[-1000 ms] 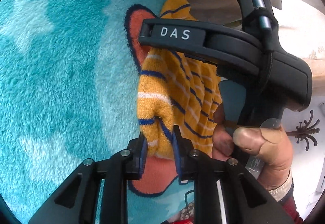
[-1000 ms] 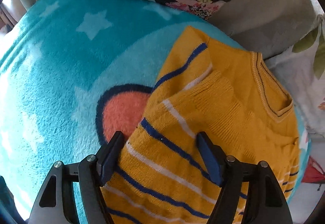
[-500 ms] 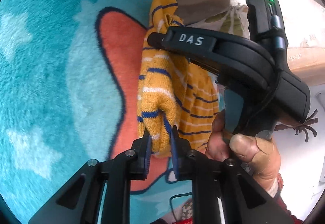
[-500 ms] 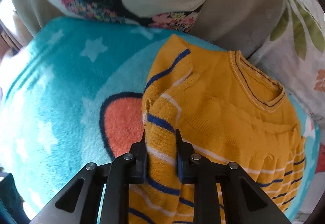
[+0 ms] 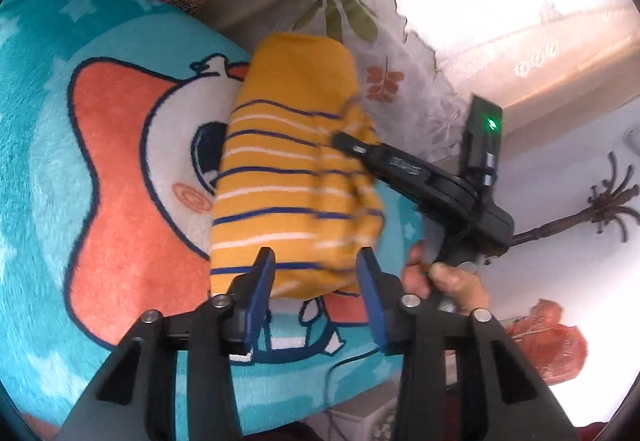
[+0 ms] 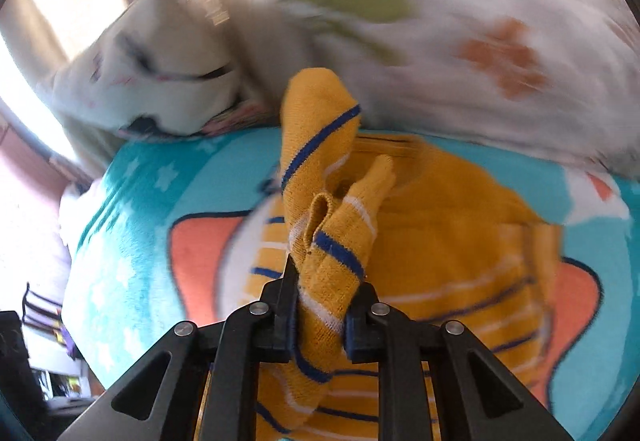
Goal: Fold small clothes
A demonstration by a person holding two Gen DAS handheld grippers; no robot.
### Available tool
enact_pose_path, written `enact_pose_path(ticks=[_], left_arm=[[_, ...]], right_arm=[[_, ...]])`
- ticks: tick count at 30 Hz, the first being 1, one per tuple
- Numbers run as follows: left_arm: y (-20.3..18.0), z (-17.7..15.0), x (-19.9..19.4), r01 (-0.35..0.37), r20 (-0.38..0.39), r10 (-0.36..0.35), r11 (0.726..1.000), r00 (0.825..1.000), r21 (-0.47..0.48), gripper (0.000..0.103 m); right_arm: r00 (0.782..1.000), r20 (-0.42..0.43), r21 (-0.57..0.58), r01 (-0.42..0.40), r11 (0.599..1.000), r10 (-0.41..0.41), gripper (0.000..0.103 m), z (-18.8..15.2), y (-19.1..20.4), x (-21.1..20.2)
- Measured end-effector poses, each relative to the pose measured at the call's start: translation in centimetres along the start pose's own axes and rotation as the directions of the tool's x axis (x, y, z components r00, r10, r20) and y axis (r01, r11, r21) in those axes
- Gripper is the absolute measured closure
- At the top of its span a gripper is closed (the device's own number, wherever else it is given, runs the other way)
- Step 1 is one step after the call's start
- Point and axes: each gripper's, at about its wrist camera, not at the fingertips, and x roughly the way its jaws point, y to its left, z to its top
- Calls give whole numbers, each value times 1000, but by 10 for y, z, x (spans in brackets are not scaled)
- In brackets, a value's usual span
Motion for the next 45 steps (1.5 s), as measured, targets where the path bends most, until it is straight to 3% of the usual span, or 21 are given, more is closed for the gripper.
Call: enact_pose_path(ticks=[5, 12, 13, 14, 16, 21, 24, 26, 27, 29, 33, 39, 40, 41, 45], left_arm=[[2, -24, 36, -78, -82, 76, 997, 994, -21, 63], [-19, -49, 69, -138, -140, 139, 990, 980, 22, 63], [-22, -51, 71, -152, -141, 155, 988, 978, 31, 63], [-23, -52, 74, -171, -141, 175, 984, 974, 43, 63], [-27, -55, 76, -198, -137, 205, 978, 969, 61, 63], [-35, -58, 74, -272, -103, 278, 960, 955, 72, 60], [-37, -57, 74, -328, -80, 335, 941, 939, 85, 60], [-41, -55, 76, -363, -65, 370, 926, 927, 102, 59], [-43, -55, 77, -371, -60, 378, 923, 924, 106, 58], [-45, -54, 77, -375, -53, 382, 920, 922, 111, 57], [-45, -53, 76, -396, -40, 402, 911, 915, 113, 54], [-40, -52, 73, -413, -28, 417, 905, 908, 97, 52], [-40, -52, 72, -418, -25, 422, 903, 906, 96, 51], [-38, -53, 72, -428, -22, 432, 898, 902, 98, 50], [-36, -58, 68, -486, -6, 490, 866, 871, 119, 49]], right_arm=[[999, 16, 151, -33, 988, 31, 86, -15, -94, -17], [991, 12, 270, -132, 954, 134, 83, -40, -157, 2], [991, 17, 285, -133, 949, 133, 75, -42, -163, 2], [993, 21, 296, -121, 947, 120, 61, -43, -167, 2], [995, 35, 303, -98, 948, 92, 49, -45, -175, -7], [995, 101, 229, -40, 973, 17, 49, -44, -173, -54], [987, 134, 180, -110, 977, 86, 53, -48, -156, -71], [985, 109, 139, -146, 980, 131, 66, -54, -140, -66], [986, 83, 117, -156, 981, 146, 67, -57, -131, -58], [993, 33, 86, -114, 990, 112, 74, -66, -119, -35], [1000, 4, 146, -29, 989, 28, 74, -78, -138, -16], [1000, -20, 192, -1, 981, 5, 65, -94, -160, -13], [1000, -19, 210, -5, 978, 9, 58, -99, -165, -12], [1000, -17, 228, -7, 974, 11, 48, -102, -170, -12], [994, 3, 334, -108, 936, 113, 37, -114, -194, -6]])
